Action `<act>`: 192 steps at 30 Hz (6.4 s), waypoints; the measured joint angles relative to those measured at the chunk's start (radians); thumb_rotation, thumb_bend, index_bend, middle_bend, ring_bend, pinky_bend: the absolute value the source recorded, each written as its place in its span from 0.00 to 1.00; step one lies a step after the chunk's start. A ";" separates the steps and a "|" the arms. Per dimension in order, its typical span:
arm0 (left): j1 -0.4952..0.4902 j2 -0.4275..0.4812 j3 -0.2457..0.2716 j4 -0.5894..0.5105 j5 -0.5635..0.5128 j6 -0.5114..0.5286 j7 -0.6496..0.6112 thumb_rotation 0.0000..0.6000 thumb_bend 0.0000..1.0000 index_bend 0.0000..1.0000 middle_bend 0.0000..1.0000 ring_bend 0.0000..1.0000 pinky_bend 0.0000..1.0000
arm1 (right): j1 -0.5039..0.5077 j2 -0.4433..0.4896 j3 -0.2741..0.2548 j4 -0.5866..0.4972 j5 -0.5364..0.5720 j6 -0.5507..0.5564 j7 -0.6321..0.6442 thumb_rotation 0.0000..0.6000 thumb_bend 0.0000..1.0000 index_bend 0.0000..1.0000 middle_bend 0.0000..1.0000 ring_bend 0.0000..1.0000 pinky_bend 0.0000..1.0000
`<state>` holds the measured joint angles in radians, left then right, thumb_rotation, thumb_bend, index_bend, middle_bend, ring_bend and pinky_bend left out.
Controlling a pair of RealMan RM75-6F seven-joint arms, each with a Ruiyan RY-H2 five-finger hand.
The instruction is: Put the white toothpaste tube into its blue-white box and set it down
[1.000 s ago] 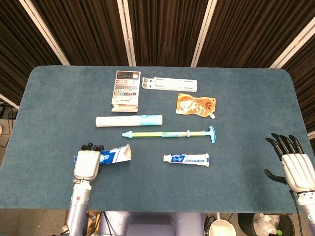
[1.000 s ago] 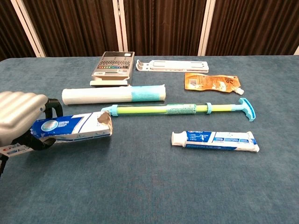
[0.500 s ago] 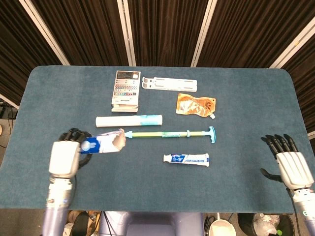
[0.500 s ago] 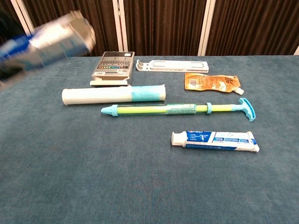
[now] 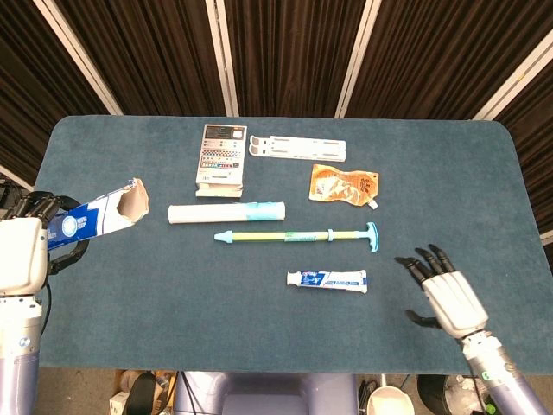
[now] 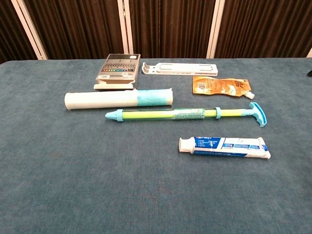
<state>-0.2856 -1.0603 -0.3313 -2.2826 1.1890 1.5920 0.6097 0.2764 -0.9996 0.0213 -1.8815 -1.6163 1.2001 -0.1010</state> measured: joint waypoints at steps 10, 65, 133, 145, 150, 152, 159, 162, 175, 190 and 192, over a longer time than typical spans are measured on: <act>-0.029 0.033 -0.043 0.006 -0.067 0.001 -0.012 1.00 0.34 0.39 0.42 0.25 0.34 | 0.089 -0.166 0.027 0.005 0.077 -0.122 -0.098 1.00 0.19 0.20 0.30 0.11 0.01; -0.038 -0.029 0.041 0.035 -0.012 0.050 -0.006 1.00 0.34 0.41 0.42 0.25 0.34 | 0.227 -0.552 0.036 0.557 0.119 -0.142 0.227 1.00 0.25 0.30 0.45 0.15 0.01; -0.040 -0.054 0.064 0.034 0.002 0.073 0.086 1.00 0.34 0.43 0.41 0.25 0.34 | 0.235 -0.603 -0.009 0.644 0.074 -0.116 0.325 1.00 0.30 0.27 0.30 0.04 0.00; -0.041 -0.060 0.066 0.030 -0.004 0.075 0.096 1.00 0.34 0.44 0.42 0.25 0.34 | 0.230 -0.614 -0.023 0.679 0.044 -0.081 0.368 1.00 0.31 0.27 0.35 0.06 0.00; -0.040 -0.064 0.070 0.033 -0.002 0.076 0.099 1.00 0.34 0.44 0.42 0.25 0.34 | 0.225 -0.609 -0.023 0.683 0.044 -0.073 0.375 1.00 0.32 0.27 0.35 0.06 0.00; -0.039 -0.064 0.070 0.032 0.000 0.078 0.101 1.00 0.34 0.44 0.42 0.25 0.34 | 0.222 -0.608 -0.024 0.688 0.046 -0.071 0.380 1.00 0.32 0.27 0.35 0.06 0.00; -0.038 -0.062 0.070 0.022 0.006 0.082 0.109 1.00 0.34 0.44 0.42 0.25 0.34 | 0.212 -0.606 -0.033 0.708 0.044 -0.061 0.401 1.00 0.32 0.27 0.35 0.06 0.00; -0.039 -0.064 0.072 0.022 0.007 0.082 0.116 1.00 0.34 0.44 0.42 0.25 0.34 | 0.207 -0.608 -0.037 0.716 0.040 -0.054 0.410 1.00 0.32 0.27 0.35 0.06 0.00; -0.044 -0.081 0.071 0.015 0.007 0.087 0.139 1.00 0.34 0.44 0.42 0.25 0.34 | 0.194 -0.616 -0.048 0.736 0.026 -0.034 0.429 1.00 0.32 0.40 0.45 0.13 0.00; -0.038 -0.077 0.063 0.015 -0.001 0.098 0.127 1.00 0.34 0.45 0.42 0.26 0.34 | 0.183 -0.656 -0.037 0.775 0.019 0.008 0.429 1.00 0.35 0.48 0.50 0.17 0.00; -0.036 -0.074 0.064 0.017 -0.002 0.097 0.125 1.00 0.34 0.45 0.42 0.26 0.34 | 0.183 -0.659 -0.038 0.778 0.017 0.009 0.436 1.00 0.36 0.48 0.50 0.17 0.00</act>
<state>-0.3216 -1.1348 -0.2673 -2.2651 1.1871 1.6890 0.7346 0.4596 -1.6584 -0.0165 -1.1037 -1.5997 1.2092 0.3352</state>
